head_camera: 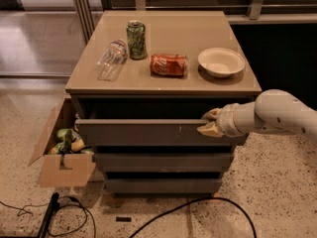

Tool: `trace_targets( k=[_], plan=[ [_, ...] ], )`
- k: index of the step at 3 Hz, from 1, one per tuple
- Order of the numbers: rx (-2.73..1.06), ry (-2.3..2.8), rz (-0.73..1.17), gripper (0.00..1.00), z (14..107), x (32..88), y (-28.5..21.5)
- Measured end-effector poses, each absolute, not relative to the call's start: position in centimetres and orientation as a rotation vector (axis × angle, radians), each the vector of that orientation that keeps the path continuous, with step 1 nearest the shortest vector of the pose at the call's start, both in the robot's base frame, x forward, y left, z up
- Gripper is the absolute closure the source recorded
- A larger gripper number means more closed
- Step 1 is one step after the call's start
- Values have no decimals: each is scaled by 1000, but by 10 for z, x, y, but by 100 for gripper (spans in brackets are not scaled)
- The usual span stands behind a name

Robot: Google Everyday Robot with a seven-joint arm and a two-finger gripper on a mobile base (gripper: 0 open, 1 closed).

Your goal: Open top drawer

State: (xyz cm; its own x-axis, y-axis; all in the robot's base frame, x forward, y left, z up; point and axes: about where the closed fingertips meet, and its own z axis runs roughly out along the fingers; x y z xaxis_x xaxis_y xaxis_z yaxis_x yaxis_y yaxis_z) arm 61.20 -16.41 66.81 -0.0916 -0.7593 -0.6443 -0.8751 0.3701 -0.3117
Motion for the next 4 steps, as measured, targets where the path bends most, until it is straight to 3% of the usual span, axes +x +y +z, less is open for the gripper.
trace_targets(
  k=[2, 4],
  plan=[
    [-1419, 1876, 194, 100, 672, 612, -166],
    [-1419, 1876, 194, 58, 672, 612, -166]
  ],
)
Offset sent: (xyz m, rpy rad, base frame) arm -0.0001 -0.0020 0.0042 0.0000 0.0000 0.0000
